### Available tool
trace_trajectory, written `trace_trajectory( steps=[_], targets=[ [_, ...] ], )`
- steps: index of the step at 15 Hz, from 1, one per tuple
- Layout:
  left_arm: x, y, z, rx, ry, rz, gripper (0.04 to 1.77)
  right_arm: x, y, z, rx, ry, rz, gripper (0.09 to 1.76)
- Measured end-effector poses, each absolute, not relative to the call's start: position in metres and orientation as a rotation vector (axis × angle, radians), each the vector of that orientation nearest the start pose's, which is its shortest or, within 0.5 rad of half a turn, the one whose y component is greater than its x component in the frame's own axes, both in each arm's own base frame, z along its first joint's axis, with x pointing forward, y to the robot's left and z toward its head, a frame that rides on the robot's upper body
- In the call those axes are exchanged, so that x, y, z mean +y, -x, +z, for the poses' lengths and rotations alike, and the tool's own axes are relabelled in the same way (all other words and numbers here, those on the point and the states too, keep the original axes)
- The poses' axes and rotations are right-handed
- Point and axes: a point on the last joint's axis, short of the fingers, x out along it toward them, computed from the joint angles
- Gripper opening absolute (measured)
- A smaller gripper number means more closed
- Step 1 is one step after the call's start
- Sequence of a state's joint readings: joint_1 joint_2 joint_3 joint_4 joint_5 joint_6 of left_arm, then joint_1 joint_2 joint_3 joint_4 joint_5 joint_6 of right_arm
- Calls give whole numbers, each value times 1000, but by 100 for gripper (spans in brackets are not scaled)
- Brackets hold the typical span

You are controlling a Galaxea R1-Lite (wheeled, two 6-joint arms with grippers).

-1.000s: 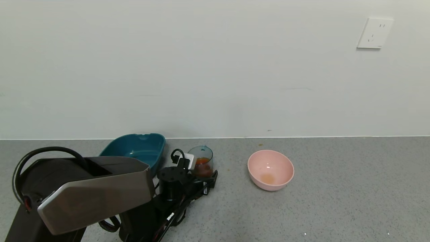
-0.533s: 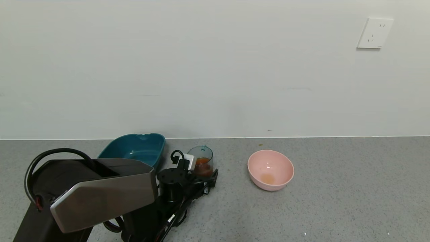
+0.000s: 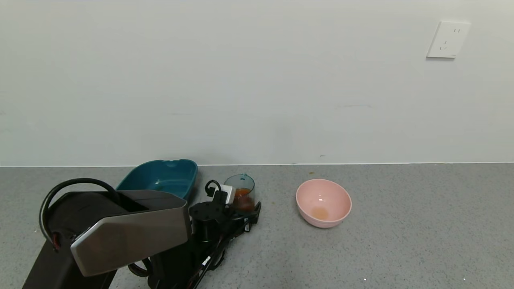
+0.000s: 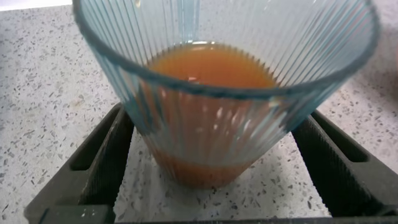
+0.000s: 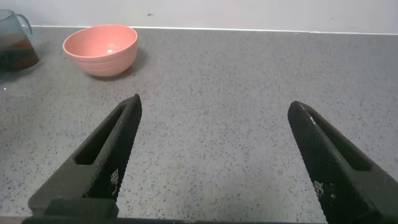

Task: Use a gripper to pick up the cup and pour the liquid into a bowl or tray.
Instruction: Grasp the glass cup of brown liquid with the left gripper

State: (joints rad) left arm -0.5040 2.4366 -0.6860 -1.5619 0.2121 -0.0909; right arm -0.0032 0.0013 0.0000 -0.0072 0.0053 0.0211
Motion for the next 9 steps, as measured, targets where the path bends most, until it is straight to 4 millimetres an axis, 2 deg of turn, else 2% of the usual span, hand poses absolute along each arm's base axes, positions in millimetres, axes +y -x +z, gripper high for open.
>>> trace_trajectory(
  steps=[9],
  targets=[
    [-177, -331, -15, 192, 20, -278, 172, 0, 23, 76, -6, -21, 3, 171]
  ],
)
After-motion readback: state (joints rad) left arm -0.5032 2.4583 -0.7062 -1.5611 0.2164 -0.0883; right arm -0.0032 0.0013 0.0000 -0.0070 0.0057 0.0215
